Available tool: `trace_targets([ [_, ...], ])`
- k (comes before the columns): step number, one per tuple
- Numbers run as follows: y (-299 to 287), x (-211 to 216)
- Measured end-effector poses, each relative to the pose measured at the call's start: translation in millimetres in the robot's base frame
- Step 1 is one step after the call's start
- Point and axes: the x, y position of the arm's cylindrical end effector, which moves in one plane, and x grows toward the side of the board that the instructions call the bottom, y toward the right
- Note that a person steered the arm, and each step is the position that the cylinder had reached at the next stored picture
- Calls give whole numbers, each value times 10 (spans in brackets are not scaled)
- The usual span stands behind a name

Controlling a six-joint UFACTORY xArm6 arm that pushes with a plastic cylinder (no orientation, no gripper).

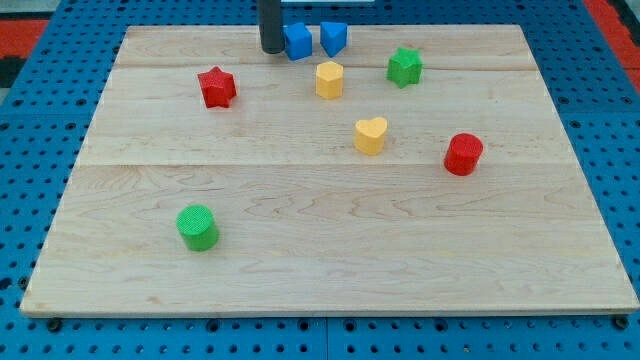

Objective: Point your arm towards yellow hexagon

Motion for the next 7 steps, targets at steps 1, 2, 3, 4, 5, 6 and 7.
trace_targets([
  [1,21,1],
  [2,-17,5],
  [3,-17,6],
  [4,-42,442],
  [5,38,837],
  [6,121,935],
  [7,121,935],
])
